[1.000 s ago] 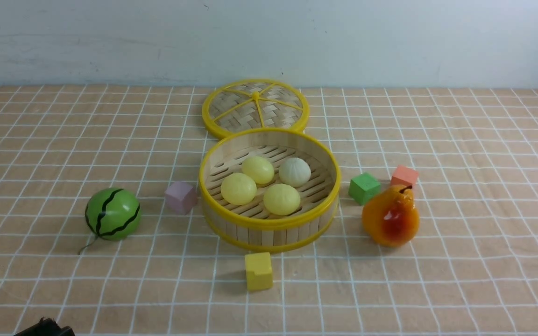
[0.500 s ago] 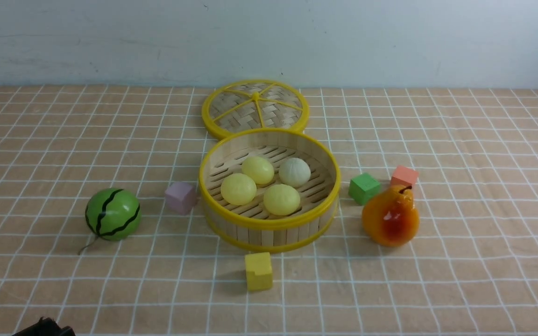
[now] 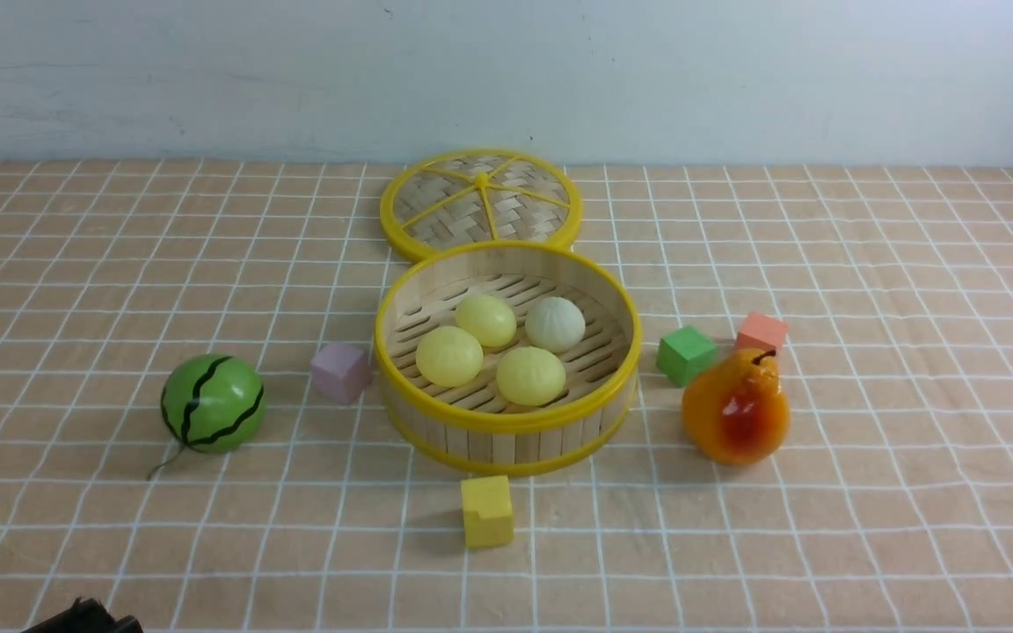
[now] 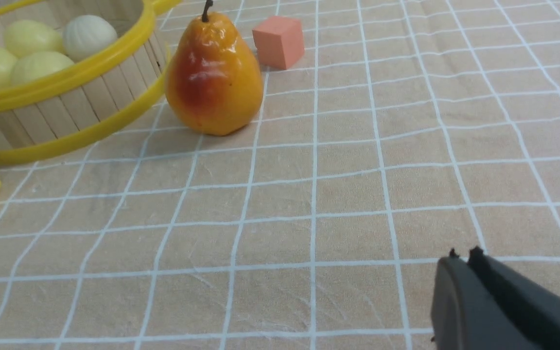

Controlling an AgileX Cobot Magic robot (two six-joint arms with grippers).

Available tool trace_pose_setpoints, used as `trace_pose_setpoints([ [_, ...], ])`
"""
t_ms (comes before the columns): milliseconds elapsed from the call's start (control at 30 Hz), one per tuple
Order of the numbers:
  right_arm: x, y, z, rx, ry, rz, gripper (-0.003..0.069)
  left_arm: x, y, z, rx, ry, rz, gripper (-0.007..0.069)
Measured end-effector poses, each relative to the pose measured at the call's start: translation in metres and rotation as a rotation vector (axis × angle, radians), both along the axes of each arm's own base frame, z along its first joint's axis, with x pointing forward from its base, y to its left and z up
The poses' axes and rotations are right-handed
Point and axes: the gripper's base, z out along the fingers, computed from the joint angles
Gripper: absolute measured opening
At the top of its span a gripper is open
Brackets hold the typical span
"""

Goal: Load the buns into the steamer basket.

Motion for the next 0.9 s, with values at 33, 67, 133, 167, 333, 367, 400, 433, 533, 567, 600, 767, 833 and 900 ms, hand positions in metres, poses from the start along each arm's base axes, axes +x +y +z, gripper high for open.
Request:
trace_pose_setpoints([
  [33,0.0,0.0,0.0,0.0,0.0,0.0,0.0023,0.0,0.0,0.0,0.0,0.0,0.0,0.0228],
  [67,0.0,0.0,0.0,0.0,0.0,0.0,0.0025,0.0,0.0,-0.0001,0.001,0.001,0.0,0.0228],
  [133,0.0,0.0,0.0,0.0,0.0,0.0,0.0025,0.0,0.0,-0.0002,0.001,0.002,0.0,0.0228],
  [167,0.0,0.0,0.0,0.0,0.0,0.0,0.0027,0.0,0.0,-0.0003,0.002,0.003,0.0,0.0228],
  [333,0.0,0.0,0.0,0.0,0.0,0.0,0.0036,-0.0002,-0.0001,-0.0015,0.008,0.015,-0.002,0.0233],
  [367,0.0,0.0,0.0,0.0,0.0,0.0,0.0038,-0.0002,-0.0001,-0.0017,0.01,0.017,-0.002,0.0235],
  [400,0.0,0.0,0.0,0.0,0.0,0.0,0.0038,-0.0002,-0.0001,-0.0018,0.01,0.018,-0.002,0.0236],
  [433,0.0,0.0,0.0,0.0,0.0,0.0,0.0042,-0.0002,-0.0001,-0.0018,0.01,0.018,-0.002,0.0236],
  [533,0.0,0.0,0.0,0.001,0.0,0.0,0.0046,-0.0002,-0.0001,-0.0018,0.01,0.018,-0.002,0.0237],
  [567,0.0,0.0,0.0,0.001,0.0,0.0,0.0048,-0.0002,-0.0001,-0.0018,0.01,0.018,-0.002,0.0237],
  [600,0.0,0.0,0.0,0.001,0.0,0.0,0.005,-0.0002,-0.0001,-0.0018,0.01,0.018,-0.002,0.0237],
  [767,0.0,0.0,0.0,0.001,0.0,0.0,0.0056,-0.0002,-0.0001,-0.0019,0.011,0.017,-0.002,0.0237],
  [833,0.0,0.0,0.0001,0.001,-0.001,0.0,0.0059,-0.0002,0.0002,-0.0028,0.032,-0.011,-0.001,0.0237],
  [900,0.0,0.0,0.0001,0.001,-0.001,0.0,0.0062,-0.0003,0.0012,-0.0028,0.039,-0.034,0.009,0.0236],
])
